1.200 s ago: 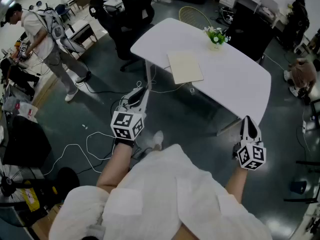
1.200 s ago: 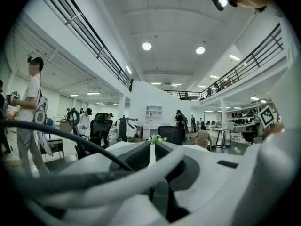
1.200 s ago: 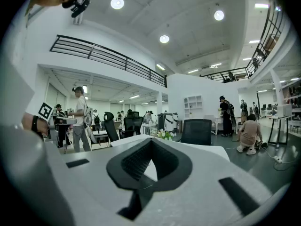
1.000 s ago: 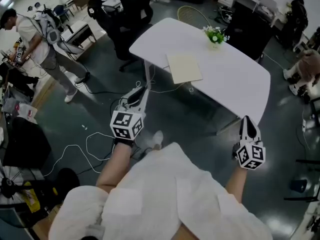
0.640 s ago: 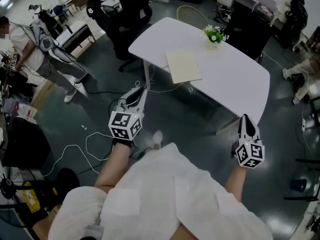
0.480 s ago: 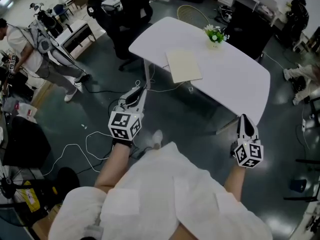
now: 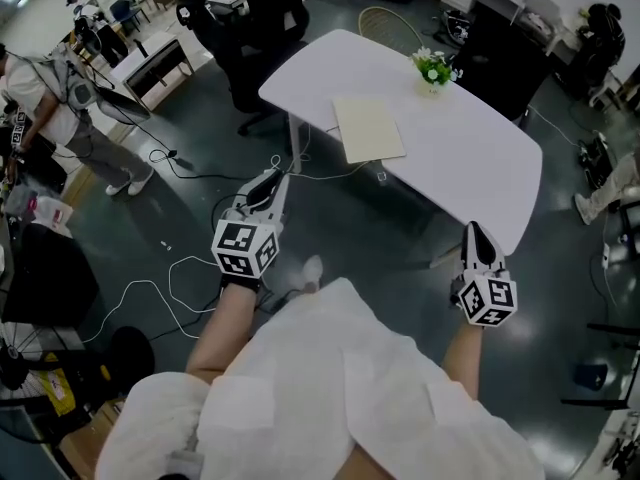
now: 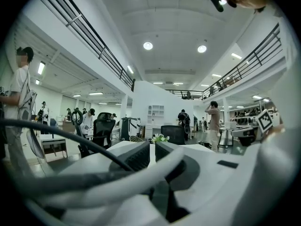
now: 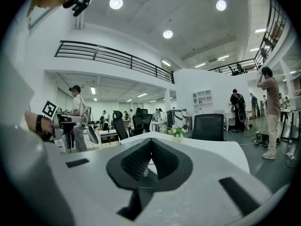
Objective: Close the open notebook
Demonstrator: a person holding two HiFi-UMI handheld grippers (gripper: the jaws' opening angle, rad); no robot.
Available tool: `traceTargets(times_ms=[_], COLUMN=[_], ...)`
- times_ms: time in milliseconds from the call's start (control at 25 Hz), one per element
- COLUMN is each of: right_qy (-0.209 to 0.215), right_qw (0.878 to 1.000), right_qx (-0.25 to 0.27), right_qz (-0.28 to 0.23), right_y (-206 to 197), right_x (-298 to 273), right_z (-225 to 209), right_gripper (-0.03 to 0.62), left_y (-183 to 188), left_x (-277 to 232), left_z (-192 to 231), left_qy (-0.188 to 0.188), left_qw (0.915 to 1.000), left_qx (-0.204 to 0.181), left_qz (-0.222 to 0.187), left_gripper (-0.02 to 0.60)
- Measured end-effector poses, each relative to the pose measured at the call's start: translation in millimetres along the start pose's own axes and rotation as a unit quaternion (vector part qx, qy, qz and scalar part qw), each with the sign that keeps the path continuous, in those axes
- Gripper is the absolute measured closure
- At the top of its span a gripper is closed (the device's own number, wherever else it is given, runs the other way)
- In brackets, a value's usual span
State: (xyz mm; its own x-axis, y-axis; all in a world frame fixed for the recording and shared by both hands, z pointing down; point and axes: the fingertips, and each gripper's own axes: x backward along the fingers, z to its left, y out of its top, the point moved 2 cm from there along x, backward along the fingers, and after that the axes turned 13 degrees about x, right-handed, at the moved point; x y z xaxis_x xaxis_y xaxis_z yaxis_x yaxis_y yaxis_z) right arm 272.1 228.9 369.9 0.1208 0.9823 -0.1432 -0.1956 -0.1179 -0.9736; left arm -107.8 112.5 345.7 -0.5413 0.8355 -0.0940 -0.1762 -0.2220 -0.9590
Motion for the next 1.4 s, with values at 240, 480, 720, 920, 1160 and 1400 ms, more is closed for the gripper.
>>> traceTargets(times_ms=[240,480,720,920,1160,1400], right_qy=[0.015,0.028,0.04,0.05,0.054,0.05], right_qw=[1.0,0.999,0.999,0.998,0.997,0.997], right_qx=[-0.012,-0.022,-0.029,-0.033,-0.037,-0.033], right_qz=[-0.005,0.01,0.021,0.03,0.036,0.045], right_y=[2.5,-6.2,-9.9,-12.5,-15.2,-11.6], right_x=[-24.9,-63.9,-120.9,-172.3,-230.9,-273.6], right_z=[-2.5,-3.0,-6.5,-6.0,-6.4,-4.3], right_gripper=[0.589,0.589,0.589,0.589,0.589,0.589], left_y=[-6.8,-9.7,-6.2,1.6,8.9,21.5], left_x=[-10.2,-39.4,-80.2,-118.1,-164.8,-201.9], left_z=[6.6,28.0,54.8,80.2,108.7,135.1], left_qy=[0.006,0.014,0.018,0.021,0.016,0.004], left_qw=[0.9999,0.9997,0.9994,0.9992,0.9992,0.9992], left_qx=[0.0,0.004,0.008,0.007,0.006,0.006], left_qz=[0.012,0.02,0.028,0.034,0.036,0.039], left_gripper=[0.551,0.551,0.551,0.551,0.551,0.551])
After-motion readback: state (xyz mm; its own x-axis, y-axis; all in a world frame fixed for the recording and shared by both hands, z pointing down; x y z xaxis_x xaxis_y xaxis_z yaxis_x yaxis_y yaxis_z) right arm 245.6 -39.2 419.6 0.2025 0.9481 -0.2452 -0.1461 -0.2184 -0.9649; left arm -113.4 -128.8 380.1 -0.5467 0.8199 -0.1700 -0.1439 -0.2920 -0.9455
